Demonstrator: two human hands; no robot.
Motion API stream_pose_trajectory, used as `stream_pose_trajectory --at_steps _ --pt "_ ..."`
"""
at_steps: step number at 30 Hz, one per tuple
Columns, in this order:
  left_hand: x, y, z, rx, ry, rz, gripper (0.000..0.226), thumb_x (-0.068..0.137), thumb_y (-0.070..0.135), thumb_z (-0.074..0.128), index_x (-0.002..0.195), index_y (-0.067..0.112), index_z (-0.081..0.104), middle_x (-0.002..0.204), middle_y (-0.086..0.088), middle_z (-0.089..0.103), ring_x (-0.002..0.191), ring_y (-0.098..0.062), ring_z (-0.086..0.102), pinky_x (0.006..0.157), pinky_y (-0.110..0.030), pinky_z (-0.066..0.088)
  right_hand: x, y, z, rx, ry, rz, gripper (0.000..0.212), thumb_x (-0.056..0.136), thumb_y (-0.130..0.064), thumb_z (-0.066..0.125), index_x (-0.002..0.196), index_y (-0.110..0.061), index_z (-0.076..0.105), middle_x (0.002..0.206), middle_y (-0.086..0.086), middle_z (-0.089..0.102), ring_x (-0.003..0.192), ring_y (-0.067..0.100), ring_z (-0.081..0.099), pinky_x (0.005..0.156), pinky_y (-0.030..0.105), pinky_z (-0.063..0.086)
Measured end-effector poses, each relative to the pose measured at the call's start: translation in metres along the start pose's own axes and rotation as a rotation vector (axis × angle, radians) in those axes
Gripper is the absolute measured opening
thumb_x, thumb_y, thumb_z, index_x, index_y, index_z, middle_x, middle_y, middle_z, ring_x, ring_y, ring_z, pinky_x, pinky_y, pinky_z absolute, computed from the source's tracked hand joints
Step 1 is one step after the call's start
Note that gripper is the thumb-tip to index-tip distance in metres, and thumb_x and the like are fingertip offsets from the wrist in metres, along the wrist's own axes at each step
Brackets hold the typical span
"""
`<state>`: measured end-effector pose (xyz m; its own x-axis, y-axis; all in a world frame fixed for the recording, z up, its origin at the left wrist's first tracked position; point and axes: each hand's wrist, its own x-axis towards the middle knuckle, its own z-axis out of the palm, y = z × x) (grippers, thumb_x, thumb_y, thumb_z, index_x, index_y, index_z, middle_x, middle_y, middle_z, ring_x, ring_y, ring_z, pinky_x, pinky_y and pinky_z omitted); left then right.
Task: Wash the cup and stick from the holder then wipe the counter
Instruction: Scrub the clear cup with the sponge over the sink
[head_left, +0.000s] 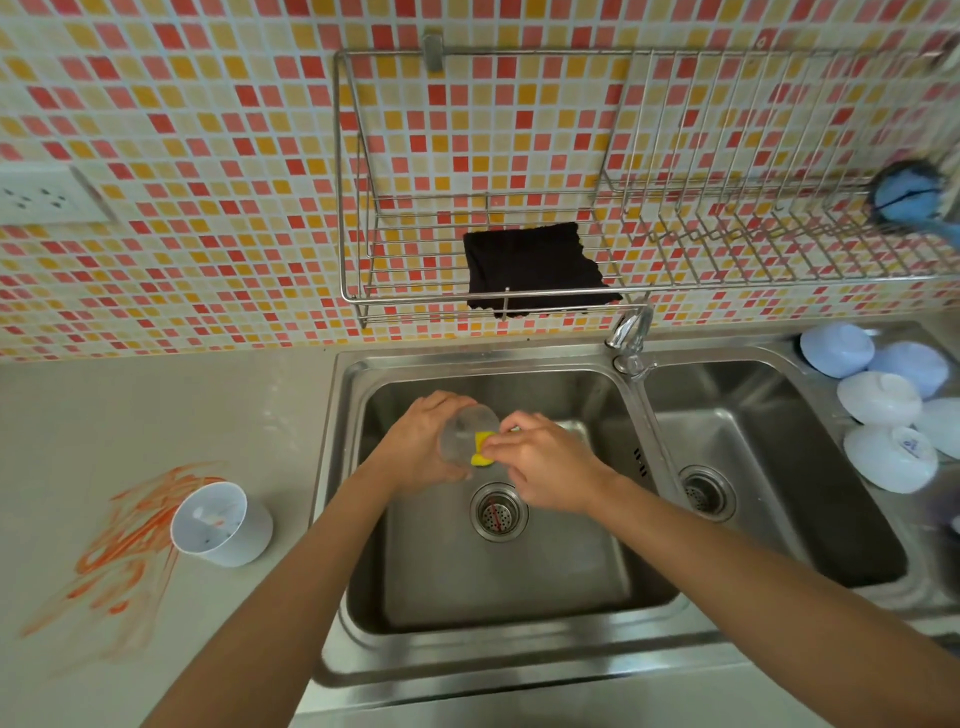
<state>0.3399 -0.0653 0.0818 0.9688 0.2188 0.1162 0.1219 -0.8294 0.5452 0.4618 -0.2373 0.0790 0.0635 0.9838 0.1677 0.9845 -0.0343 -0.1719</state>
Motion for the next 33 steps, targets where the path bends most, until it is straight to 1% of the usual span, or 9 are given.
stream_pose_trajectory --at_steps 5,9,13,17,19,24,28,30,33 --pt "0.001 -0.002 0.003 -0.024 -0.028 -0.037 0.088 0.062 0.024 0.086 0.138 0.014 0.045 0.134 -0.002 0.050 0.123 -0.019 0.045 0.104 -0.023 0.031 0.004 0.003 0.003 -0.075 0.082 -0.065 0.018 0.075 -0.009 0.074 0.092 -0.016 0.071 0.089 -0.007 0.070 0.086 0.022 0.057 0.068 0.035 0.052" --pt "0.001 -0.002 -0.002 -0.065 -0.018 -0.095 0.097 0.067 0.024 0.083 0.148 0.018 0.031 0.142 -0.002 0.045 0.129 -0.021 0.040 0.105 -0.026 0.031 0.005 0.004 0.008 -0.163 0.211 -0.063 0.016 0.080 -0.008 0.068 0.095 -0.014 0.070 0.095 -0.005 0.070 0.089 0.022 0.057 0.073 0.034 0.050" --pt "-0.002 0.001 0.006 -0.064 0.098 -0.149 0.092 0.063 0.037 0.084 0.139 0.020 0.036 0.136 0.002 0.049 0.124 -0.024 0.041 0.101 -0.036 0.039 0.003 -0.001 0.009 -0.198 0.308 -0.058 0.019 0.090 -0.009 0.054 0.099 -0.012 0.070 0.103 -0.002 0.070 0.092 0.022 0.058 0.074 0.032 0.048" --pt "-0.004 -0.001 0.014 -0.114 0.139 -0.202 0.095 0.055 0.051 0.087 0.131 0.019 0.040 0.129 0.004 0.052 0.116 -0.018 0.042 0.094 -0.031 0.039 0.001 -0.009 0.011 -0.185 0.327 -0.031 0.023 0.095 -0.013 0.047 0.100 -0.011 0.070 0.101 -0.002 0.069 0.094 0.022 0.056 0.072 0.032 0.046" --pt "-0.004 -0.002 0.013 -0.128 0.178 -0.153 0.088 0.058 0.043 0.089 0.129 0.017 0.045 0.127 0.002 0.054 0.115 -0.016 0.046 0.096 -0.030 0.040 0.002 -0.011 0.011 -0.144 0.333 -0.002 0.027 0.098 -0.015 0.043 0.099 -0.010 0.070 0.099 -0.003 0.069 0.093 0.022 0.055 0.071 0.033 0.046" --pt "-0.003 -0.008 0.001 -0.104 0.174 -0.091 0.083 0.058 0.027 0.089 0.130 0.016 0.051 0.127 0.000 0.056 0.114 -0.011 0.047 0.100 -0.029 0.040 0.006 -0.014 0.010 -0.009 0.208 0.013 0.037 0.077 0.001 0.060 0.110 -0.012 0.069 0.108 -0.004 0.071 0.095 0.024 0.055 0.074 0.034 0.046" --pt "-0.003 -0.003 -0.001 -0.063 0.067 -0.050 0.082 0.058 0.025 0.090 0.130 0.014 0.053 0.127 -0.001 0.056 0.116 -0.015 0.049 0.099 -0.023 0.035 0.016 0.003 -0.004 -0.295 0.057 -0.163 0.022 0.081 -0.010 0.059 0.097 -0.016 0.073 0.103 -0.005 0.071 0.095 0.022 0.058 0.074 0.033 0.041" --pt "0.000 0.003 -0.001 -0.074 0.051 -0.047 0.084 0.058 0.025 0.090 0.132 0.013 0.052 0.128 -0.002 0.056 0.117 -0.016 0.049 0.100 -0.021 0.033 0.021 0.013 -0.016 -0.403 0.131 -0.212 0.027 0.086 -0.010 0.048 0.096 -0.015 0.073 0.104 -0.003 0.072 0.095 0.022 0.062 0.075 0.032 0.044" --pt "0.007 0.005 -0.008 -0.083 0.062 -0.038 0.085 0.057 0.026 0.090 0.132 0.013 0.052 0.128 -0.002 0.056 0.116 -0.015 0.051 0.098 -0.019 0.033 0.021 0.012 -0.019 -0.394 0.227 -0.171 0.030 0.082 -0.006 0.049 0.101 -0.009 0.073 0.107 0.000 0.072 0.097 0.024 0.064 0.077 0.034 0.047"
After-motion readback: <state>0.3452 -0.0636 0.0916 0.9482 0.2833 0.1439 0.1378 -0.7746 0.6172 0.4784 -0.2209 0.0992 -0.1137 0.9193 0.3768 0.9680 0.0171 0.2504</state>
